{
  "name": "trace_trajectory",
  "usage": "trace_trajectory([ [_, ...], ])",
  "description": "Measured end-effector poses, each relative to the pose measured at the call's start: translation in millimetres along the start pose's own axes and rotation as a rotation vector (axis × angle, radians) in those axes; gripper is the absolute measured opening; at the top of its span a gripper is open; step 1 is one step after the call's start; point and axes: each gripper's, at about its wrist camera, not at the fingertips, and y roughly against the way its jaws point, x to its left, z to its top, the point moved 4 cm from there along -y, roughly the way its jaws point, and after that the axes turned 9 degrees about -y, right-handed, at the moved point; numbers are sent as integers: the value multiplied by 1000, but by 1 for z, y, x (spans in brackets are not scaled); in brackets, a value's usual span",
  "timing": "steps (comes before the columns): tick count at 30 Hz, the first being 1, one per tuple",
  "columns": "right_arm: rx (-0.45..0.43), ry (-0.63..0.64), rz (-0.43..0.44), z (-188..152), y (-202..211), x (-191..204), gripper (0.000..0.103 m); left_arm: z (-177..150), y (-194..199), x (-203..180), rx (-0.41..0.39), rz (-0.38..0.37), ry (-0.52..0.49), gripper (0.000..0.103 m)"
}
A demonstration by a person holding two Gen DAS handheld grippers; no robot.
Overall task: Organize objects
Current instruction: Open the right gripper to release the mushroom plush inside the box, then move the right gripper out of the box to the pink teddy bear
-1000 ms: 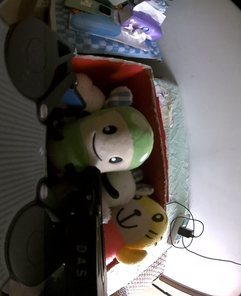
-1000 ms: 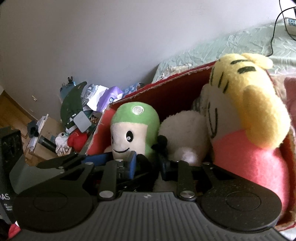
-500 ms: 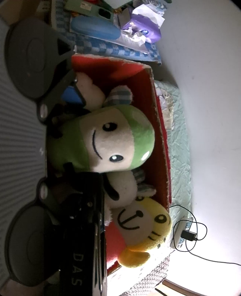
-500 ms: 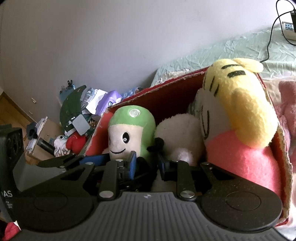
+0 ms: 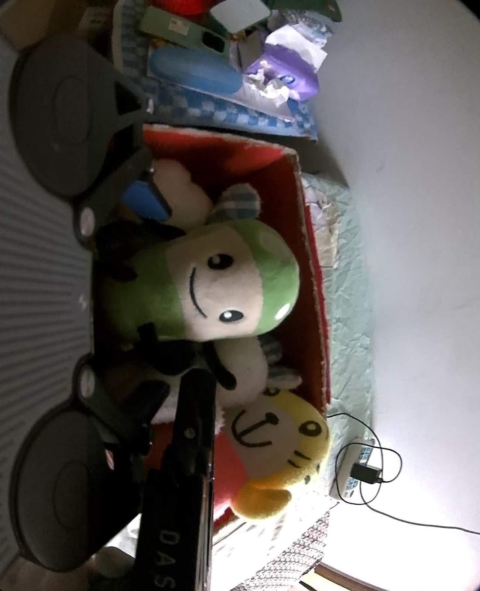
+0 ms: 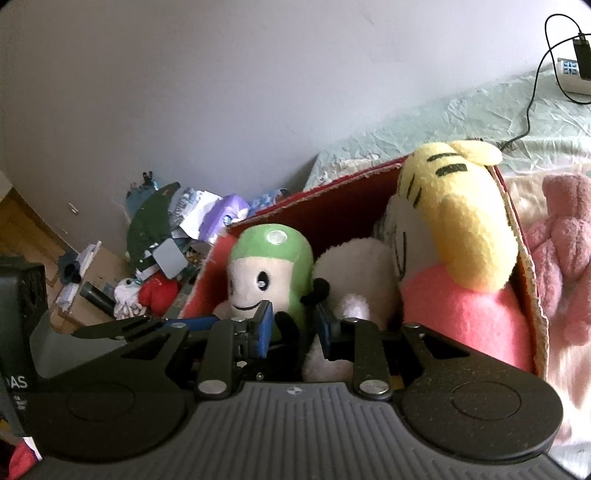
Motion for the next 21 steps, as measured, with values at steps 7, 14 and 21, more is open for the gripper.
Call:
trace_trajectory([
  [7,-24,35,50,-10,17,9,31,-6,25,-6,-43,37,0,88],
  [14,7,70,127,-21,27,16,31,-16,42,-15,-51,65,24,82],
  [21,32,87,194,-22,49,9,31,-27,58,-29,-42,103,49,80],
])
